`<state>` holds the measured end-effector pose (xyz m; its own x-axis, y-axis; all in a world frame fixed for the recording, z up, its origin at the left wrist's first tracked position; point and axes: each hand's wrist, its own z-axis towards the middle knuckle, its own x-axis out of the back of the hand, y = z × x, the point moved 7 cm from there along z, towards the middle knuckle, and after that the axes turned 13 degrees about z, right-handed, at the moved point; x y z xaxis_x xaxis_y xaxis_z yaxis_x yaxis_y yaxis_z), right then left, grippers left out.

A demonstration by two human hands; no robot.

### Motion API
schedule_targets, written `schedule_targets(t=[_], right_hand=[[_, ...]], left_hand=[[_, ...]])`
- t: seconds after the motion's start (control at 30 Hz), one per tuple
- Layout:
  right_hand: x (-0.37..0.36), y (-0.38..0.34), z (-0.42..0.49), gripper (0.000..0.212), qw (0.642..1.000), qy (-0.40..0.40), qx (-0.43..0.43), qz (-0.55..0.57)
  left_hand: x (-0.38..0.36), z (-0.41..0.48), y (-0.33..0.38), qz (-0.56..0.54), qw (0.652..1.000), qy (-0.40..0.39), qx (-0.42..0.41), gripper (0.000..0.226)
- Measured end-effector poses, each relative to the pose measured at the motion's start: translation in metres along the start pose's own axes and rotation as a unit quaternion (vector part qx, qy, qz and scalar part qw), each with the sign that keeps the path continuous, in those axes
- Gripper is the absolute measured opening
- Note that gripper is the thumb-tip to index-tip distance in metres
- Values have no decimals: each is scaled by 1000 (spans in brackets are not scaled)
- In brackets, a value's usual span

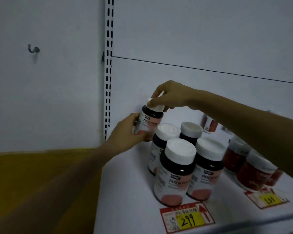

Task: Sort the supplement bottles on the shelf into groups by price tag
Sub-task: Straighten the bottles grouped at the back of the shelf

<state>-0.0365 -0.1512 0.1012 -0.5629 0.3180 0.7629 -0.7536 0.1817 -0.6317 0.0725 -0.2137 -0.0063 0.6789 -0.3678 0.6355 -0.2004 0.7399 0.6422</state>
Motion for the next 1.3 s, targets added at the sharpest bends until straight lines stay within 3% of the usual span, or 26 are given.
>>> schedule_targets(t=[0.27,0.43,0.57,1.0,1.2,1.3], right_hand=[[-23,8,6,37,997,-45,-51,-42],[-24,8,3,41,995,-65,-62,-43],[-24,7,-2,37,995,-76,-50,-45],[-21,14,-18,31,997,-71,-34,-29],[-21,15,-24,29,998,-58,-21,-13],[-20,14,-25,29,998,-59,-21,-23]], left_hand=[[-27,-7,-30,-99,991,-91,26,51],[-29,-5,-35,-123,987,-80,61,12],[-27,-4,-42,-154,982,-61,87,25],[-25,-9,-29,-114,990,-81,25,34],[-24,-11,-25,-126,988,-87,16,52],[-25,-11,-25,-122,988,-91,15,43]])
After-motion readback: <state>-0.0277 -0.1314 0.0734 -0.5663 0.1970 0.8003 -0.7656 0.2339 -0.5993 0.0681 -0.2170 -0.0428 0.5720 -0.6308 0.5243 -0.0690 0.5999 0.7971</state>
